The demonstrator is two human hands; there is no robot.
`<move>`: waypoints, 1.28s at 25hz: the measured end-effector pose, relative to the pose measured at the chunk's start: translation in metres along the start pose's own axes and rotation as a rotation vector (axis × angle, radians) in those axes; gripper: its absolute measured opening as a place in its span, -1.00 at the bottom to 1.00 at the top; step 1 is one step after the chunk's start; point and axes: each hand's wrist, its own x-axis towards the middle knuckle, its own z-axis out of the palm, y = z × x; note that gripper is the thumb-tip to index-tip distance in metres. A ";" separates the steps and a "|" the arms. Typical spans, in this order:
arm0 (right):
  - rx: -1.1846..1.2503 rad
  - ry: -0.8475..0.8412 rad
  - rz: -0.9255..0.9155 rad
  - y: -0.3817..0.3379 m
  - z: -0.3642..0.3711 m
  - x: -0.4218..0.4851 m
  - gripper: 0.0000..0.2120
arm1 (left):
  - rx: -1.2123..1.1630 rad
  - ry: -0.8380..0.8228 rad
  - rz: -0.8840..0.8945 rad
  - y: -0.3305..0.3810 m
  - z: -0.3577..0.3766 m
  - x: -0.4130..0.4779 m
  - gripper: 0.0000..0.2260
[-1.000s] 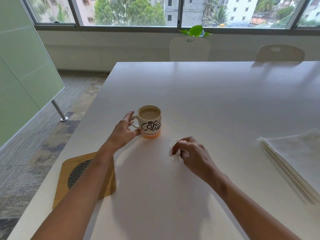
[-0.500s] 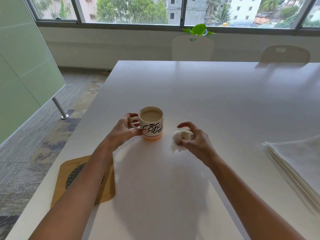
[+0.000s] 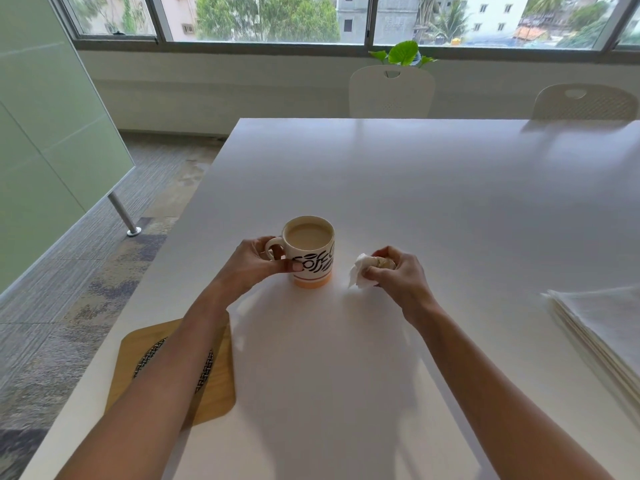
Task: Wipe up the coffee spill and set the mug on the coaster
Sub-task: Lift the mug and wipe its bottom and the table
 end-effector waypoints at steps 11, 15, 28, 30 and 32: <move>0.228 0.023 0.057 -0.004 0.010 0.006 -0.81 | -0.111 -0.143 0.091 0.004 -0.003 0.005 -0.78; 0.251 0.018 0.079 -0.002 0.012 0.007 -0.80 | -0.132 -0.145 0.101 0.000 -0.005 0.008 -0.76; 0.329 0.046 0.118 -0.006 0.007 0.009 -0.78 | -0.116 -0.082 0.192 0.015 -0.013 0.006 -0.71; 0.358 0.037 0.138 -0.006 0.007 0.009 -0.77 | -0.127 -0.093 0.235 0.026 -0.017 0.006 -0.86; 0.395 0.009 0.136 -0.007 0.008 0.010 -0.75 | -0.118 -0.076 0.263 0.034 -0.020 0.006 -0.81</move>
